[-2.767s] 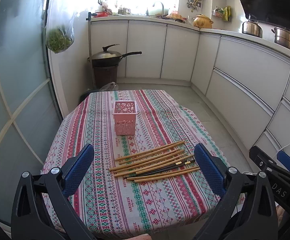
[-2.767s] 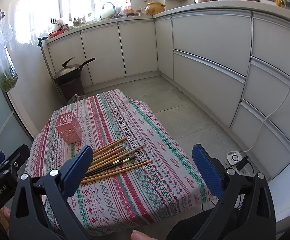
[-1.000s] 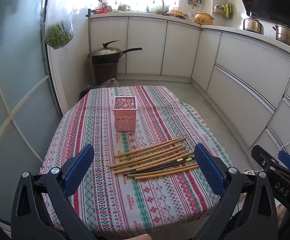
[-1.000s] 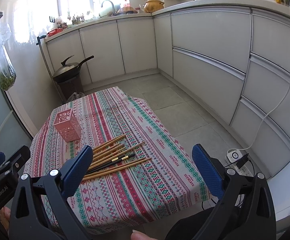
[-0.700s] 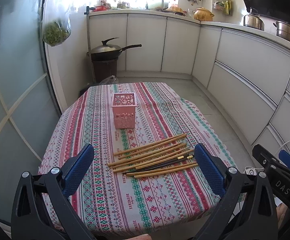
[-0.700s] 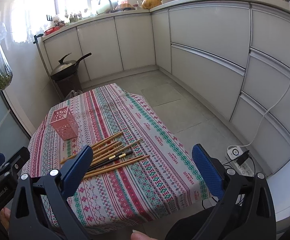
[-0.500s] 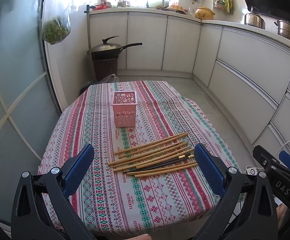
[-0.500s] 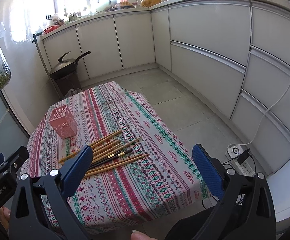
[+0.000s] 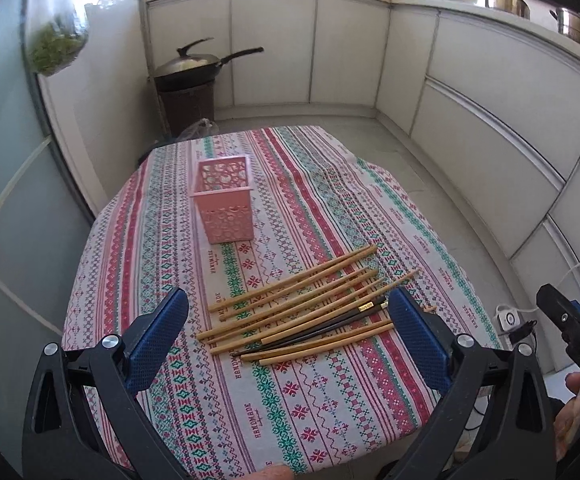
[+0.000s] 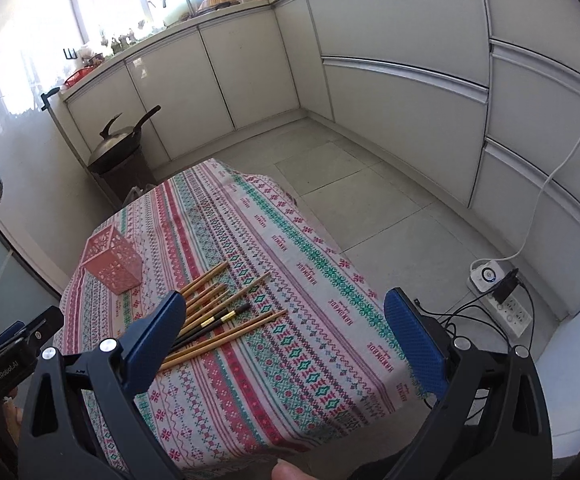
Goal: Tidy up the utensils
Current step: 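Grasp a bamboo chopstick with the left gripper while the right gripper approaches the pile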
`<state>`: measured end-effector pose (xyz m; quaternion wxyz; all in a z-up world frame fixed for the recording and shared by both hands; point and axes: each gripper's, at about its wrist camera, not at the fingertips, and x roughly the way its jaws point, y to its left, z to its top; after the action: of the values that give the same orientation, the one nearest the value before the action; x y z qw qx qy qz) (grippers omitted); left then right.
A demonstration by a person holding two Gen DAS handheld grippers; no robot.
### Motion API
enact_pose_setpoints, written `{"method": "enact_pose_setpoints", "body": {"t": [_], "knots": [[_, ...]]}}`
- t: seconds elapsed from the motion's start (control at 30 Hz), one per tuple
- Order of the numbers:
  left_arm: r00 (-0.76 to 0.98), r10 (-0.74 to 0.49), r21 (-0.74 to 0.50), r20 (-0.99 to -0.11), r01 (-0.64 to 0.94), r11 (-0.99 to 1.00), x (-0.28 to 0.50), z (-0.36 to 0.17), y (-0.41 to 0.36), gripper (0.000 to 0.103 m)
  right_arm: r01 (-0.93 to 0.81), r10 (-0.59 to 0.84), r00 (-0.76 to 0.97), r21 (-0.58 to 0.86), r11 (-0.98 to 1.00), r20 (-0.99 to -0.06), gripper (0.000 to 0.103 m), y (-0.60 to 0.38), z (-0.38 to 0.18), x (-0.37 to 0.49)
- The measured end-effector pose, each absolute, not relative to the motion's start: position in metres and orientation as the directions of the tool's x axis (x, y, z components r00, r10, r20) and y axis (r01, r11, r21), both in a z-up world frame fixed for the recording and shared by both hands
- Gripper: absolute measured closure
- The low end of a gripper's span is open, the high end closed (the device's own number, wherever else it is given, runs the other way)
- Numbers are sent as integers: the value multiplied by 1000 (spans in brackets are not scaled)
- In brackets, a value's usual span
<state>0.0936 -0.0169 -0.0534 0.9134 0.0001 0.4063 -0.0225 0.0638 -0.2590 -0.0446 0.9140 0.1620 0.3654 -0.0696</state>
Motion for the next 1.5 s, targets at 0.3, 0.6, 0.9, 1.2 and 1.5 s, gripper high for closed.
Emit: {"method": "enact_pose_setpoints", "body": {"t": [0.3, 0.6, 0.9, 1.2, 1.5], "knots": [[382, -105, 25, -918, 321, 947, 210, -110, -93, 7, 250, 55, 644, 278, 927, -763, 7, -278, -91, 95], [156, -11, 48, -988, 366, 930, 295, -164, -108, 23, 290, 171, 535, 370, 882, -827, 7, -292, -125, 117], [92, 63, 96, -994, 407, 908, 311, -187, -106, 42, 329, 237, 460, 412, 850, -856, 7, -295, -147, 127], [81, 34, 68, -996, 457, 887, 318, -200, -115, 50, 333, 229, 444, 397, 855, -866, 7, -294, -149, 131], [140, -75, -13, -987, 403, 915, 319, -197, -87, 91, 377, 188, 417, 357, 855, -889, 7, -293, -156, 136]]}}
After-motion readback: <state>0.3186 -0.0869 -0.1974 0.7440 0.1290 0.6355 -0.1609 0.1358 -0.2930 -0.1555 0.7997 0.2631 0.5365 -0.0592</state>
